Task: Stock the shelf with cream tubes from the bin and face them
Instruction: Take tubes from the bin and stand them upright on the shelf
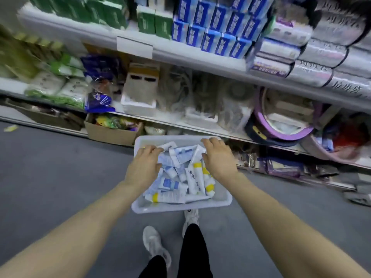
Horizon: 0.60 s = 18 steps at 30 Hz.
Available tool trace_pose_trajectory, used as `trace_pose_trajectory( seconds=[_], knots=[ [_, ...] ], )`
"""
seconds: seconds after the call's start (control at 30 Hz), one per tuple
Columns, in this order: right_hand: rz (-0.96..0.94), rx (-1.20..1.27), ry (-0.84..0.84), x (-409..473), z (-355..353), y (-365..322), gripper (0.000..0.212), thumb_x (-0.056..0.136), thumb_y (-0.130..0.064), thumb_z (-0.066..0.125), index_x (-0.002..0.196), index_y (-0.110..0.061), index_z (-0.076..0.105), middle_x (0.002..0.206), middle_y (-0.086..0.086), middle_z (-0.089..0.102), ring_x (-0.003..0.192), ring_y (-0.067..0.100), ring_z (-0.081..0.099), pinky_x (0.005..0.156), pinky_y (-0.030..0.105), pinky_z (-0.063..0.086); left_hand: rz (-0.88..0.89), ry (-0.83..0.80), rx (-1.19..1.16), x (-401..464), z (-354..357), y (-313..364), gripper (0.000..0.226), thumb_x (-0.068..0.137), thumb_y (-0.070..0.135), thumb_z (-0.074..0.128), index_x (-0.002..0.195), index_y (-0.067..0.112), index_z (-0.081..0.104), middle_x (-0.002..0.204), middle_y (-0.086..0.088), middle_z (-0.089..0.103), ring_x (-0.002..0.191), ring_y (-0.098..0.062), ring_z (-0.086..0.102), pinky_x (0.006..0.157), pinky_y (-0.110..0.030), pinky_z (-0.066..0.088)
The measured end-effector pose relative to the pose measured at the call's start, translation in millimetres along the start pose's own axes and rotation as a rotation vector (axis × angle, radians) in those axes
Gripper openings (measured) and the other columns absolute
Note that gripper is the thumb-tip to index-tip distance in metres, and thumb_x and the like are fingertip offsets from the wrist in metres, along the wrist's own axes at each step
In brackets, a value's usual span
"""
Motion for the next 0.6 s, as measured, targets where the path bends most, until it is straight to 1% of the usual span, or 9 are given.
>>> trace_pose_trajectory(
  seconds=[0.03, 0.07, 0.17, 0.27, 0.37, 0.5, 0.6],
  knots=[
    [0.019, 0.011, -0.05, -7, 19, 0, 0.047, 0.069, -0.014, 0.077, 0.113, -0.01, 0.064, 0.099, 0.012, 0.065, 0.082, 0.035, 0.062, 0.064, 0.037, 0.049, -0.017, -0.057, -0.013, -7, 19, -9, 0.047, 0.084, 0.012, 0.067, 0.129, 0.013, 0.054, 0.123, -0.01, 0.053, 0.111, -0.035, 0.051, 0.085, -0.045, 0.049],
    [0.042, 0.027, -0.106, -13, 37, -1, 0.047, 0.072, -0.015, 0.075, 0.117, -0.01, 0.062, 0.101, 0.012, 0.065, 0.084, 0.035, 0.061, 0.065, 0.037, 0.049, -0.04, -0.113, -0.026, -13, 38, -17, 0.047, 0.084, 0.013, 0.066, 0.13, 0.014, 0.054, 0.124, -0.009, 0.053, 0.112, -0.034, 0.051, 0.086, -0.045, 0.049],
    [0.098, 0.046, -0.286, -30, 85, 4, 0.051, 0.086, -0.016, 0.06, 0.136, -0.015, 0.047, 0.122, 0.01, 0.057, 0.103, 0.033, 0.055, 0.081, 0.038, 0.044, -0.112, -0.264, -0.061, -29, 86, -32, 0.046, 0.087, 0.018, 0.063, 0.132, 0.018, 0.052, 0.128, -0.005, 0.053, 0.115, -0.03, 0.049, 0.091, -0.041, 0.047],
    [0.148, 0.052, -0.381, -40, 122, 14, 0.062, 0.089, -0.014, 0.055, 0.147, -0.019, 0.032, 0.134, 0.008, 0.048, 0.114, 0.03, 0.049, 0.091, 0.037, 0.041, -0.144, -0.365, -0.058, -36, 125, -43, 0.046, 0.088, 0.017, 0.061, 0.133, 0.02, 0.052, 0.132, -0.005, 0.053, 0.117, -0.029, 0.05, 0.094, -0.037, 0.044],
    [0.197, 0.067, -0.455, -38, 151, 25, 0.069, 0.089, -0.009, 0.055, 0.149, -0.02, 0.023, 0.141, 0.006, 0.042, 0.121, 0.029, 0.045, 0.1, 0.035, 0.04, -0.151, -0.455, -0.041, -36, 153, -53, 0.047, 0.089, 0.017, 0.056, 0.136, 0.021, 0.048, 0.135, -0.004, 0.051, 0.117, -0.028, 0.05, 0.097, -0.036, 0.041],
    [0.236, 0.093, -0.516, -22, 176, 31, 0.07, 0.091, -0.007, 0.054, 0.15, -0.019, 0.019, 0.143, 0.007, 0.036, 0.124, 0.029, 0.041, 0.101, 0.036, 0.039, -0.171, -0.512, -0.009, -29, 180, -61, 0.048, 0.093, 0.016, 0.051, 0.139, 0.019, 0.044, 0.141, -0.002, 0.045, 0.124, -0.027, 0.045, 0.101, -0.035, 0.038],
    [0.23, 0.094, -0.523, -5, 193, 29, 0.066, 0.093, -0.01, 0.053, 0.149, -0.023, 0.021, 0.149, 0.007, 0.027, 0.127, 0.03, 0.037, 0.099, 0.039, 0.041, -0.154, -0.545, 0.026, -20, 197, -64, 0.05, 0.092, 0.011, 0.048, 0.141, 0.02, 0.042, 0.145, -0.001, 0.043, 0.129, -0.025, 0.042, 0.105, -0.033, 0.036]
  ],
)
Point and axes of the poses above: each hand's wrist, its own x-axis towards the middle knuckle, its own z-axis out of the palm, y = z × x, the point moved 1 cm from there along x, towards the middle knuckle
